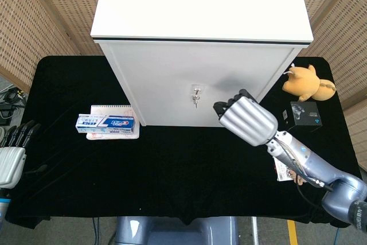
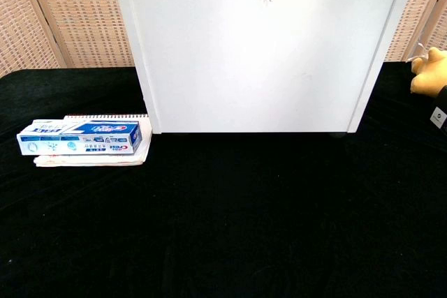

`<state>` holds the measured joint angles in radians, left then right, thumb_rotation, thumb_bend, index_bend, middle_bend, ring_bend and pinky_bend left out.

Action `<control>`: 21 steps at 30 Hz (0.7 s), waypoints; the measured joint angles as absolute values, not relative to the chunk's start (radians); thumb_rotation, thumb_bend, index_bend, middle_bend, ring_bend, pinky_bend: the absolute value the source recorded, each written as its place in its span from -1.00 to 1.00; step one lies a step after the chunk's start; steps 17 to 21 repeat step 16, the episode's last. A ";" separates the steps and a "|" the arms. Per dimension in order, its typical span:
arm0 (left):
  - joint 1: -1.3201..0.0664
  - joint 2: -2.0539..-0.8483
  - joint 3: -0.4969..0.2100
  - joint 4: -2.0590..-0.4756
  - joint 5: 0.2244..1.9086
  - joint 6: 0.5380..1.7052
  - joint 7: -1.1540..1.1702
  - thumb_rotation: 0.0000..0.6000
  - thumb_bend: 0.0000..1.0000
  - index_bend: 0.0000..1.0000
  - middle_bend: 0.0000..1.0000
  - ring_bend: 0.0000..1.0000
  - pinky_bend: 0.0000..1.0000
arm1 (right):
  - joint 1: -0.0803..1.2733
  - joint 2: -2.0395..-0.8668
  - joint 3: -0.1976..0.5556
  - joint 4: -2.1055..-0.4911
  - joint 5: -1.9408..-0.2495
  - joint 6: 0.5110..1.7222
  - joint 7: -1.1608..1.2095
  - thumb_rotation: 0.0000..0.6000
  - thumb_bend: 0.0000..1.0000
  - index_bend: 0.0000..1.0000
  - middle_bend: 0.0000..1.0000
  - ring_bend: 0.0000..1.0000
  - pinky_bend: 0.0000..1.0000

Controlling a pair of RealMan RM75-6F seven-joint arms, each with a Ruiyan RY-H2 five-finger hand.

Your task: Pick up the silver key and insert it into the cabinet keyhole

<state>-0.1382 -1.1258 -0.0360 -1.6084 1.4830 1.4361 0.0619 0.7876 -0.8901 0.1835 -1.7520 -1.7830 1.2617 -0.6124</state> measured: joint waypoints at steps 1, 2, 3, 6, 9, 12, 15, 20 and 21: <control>-0.137 -1.125 -0.035 -1.610 1.487 1.440 0.062 1.00 -1.00 -1.00 -1.00 -1.00 -1.00 | 0.767 -0.884 0.171 -1.739 -1.801 1.291 -0.590 1.00 -0.53 0.21 0.89 0.93 1.00; -0.135 -1.124 -0.033 -1.612 1.491 1.444 0.063 1.00 -1.00 -1.00 -1.00 -1.00 -1.00 | 0.745 -0.879 0.158 -1.722 -1.818 1.321 -0.568 1.00 -0.53 0.20 0.86 0.89 1.00; -0.133 -1.124 -0.032 -1.615 1.497 1.450 0.064 1.00 -1.00 -1.00 -1.00 -1.00 -1.00 | 0.714 -0.873 0.141 -1.695 -1.838 1.364 -0.539 1.00 -0.53 0.19 0.81 0.84 1.00; -0.126 -1.121 -0.029 -1.621 1.507 1.465 0.067 1.00 -1.00 -1.00 -1.00 -1.00 -1.00 | 0.633 -0.870 0.105 -1.615 -1.868 1.476 -0.471 1.00 -0.58 0.06 0.62 0.60 0.94; -0.119 -1.119 -0.026 -1.627 1.520 1.484 0.070 1.00 -1.00 -1.00 -1.00 -1.00 -1.00 | 0.536 -0.883 0.079 -1.531 -1.865 1.594 -0.400 1.00 -0.78 -0.22 0.19 0.04 0.39; -0.112 -1.116 -0.024 -1.632 1.535 1.502 0.070 1.00 -1.00 -1.00 -1.00 -1.00 -1.00 | 0.435 -0.909 0.060 -1.476 -1.813 1.673 -0.328 1.00 -0.99 -0.57 -0.49 -0.74 -0.32; -0.104 -1.113 -0.022 -1.635 1.548 1.521 0.066 1.00 -1.00 -1.00 -1.00 -1.00 -1.00 | 0.358 -0.941 0.045 -1.449 -1.722 1.697 -0.276 1.00 -1.00 -0.81 -0.91 -1.00 -0.69; -0.102 -1.112 -0.022 -1.636 1.550 1.526 0.064 1.00 -1.00 -1.00 -1.00 -1.00 -1.00 | 0.336 -0.951 0.040 -1.445 -1.692 1.698 -0.260 1.00 -1.00 -0.85 -0.96 -1.00 -0.73; -0.102 -1.112 -0.022 -1.636 1.550 1.526 0.064 1.00 -1.00 -1.00 -1.00 -1.00 -1.00 | 0.336 -0.951 0.040 -1.445 -1.692 1.698 -0.260 1.00 -1.00 -0.85 -0.96 -1.00 -0.73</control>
